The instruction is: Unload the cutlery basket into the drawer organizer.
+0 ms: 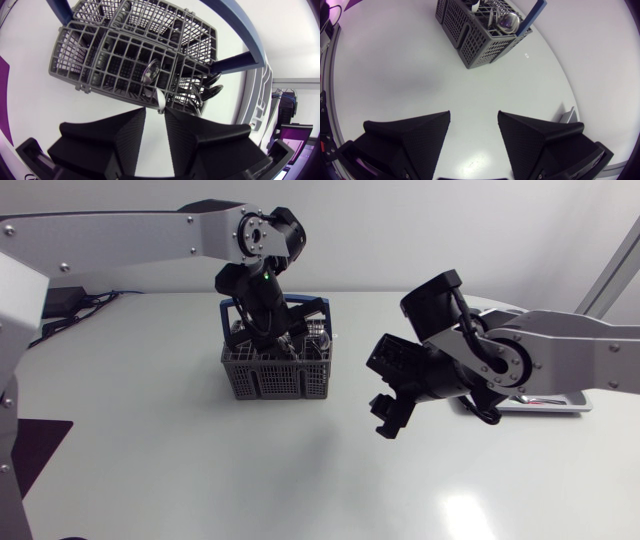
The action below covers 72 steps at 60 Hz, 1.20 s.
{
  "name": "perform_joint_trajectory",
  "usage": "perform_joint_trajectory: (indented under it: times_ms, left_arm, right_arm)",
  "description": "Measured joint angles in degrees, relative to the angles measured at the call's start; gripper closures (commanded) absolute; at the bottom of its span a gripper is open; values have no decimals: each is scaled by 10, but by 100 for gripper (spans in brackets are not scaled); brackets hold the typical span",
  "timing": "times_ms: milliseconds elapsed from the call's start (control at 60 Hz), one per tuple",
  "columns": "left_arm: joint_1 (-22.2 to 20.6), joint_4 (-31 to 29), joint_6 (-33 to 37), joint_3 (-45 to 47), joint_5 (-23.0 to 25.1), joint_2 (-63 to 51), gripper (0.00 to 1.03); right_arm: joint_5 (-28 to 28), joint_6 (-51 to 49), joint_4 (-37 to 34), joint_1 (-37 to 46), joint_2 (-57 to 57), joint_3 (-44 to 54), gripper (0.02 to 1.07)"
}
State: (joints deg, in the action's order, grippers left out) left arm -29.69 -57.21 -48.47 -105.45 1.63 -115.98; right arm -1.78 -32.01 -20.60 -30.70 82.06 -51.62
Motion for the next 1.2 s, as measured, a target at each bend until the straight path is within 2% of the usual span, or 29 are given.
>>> perform_joint_trajectory:
  times_ms: [750,867,1033,1117,1200]
  left_arm:
    - [4,29,11,0,-1,-6,81]
    - [4,32,20,0,0,-11,89]
    - [4,47,23,0,0,-12,89]
    - [5,53,26,0,0,-12,97]
    - [7,59,26,0,0,-12,98]
  right_arm:
    - [0,-2,0,0,0,0,37]
    - [0,-2,0,0,0,0,37]
    - [0,-2,0,0,0,0,37]
    - [0,-2,0,0,0,0,37]
    - [0,-2,0,0,0,0,37]
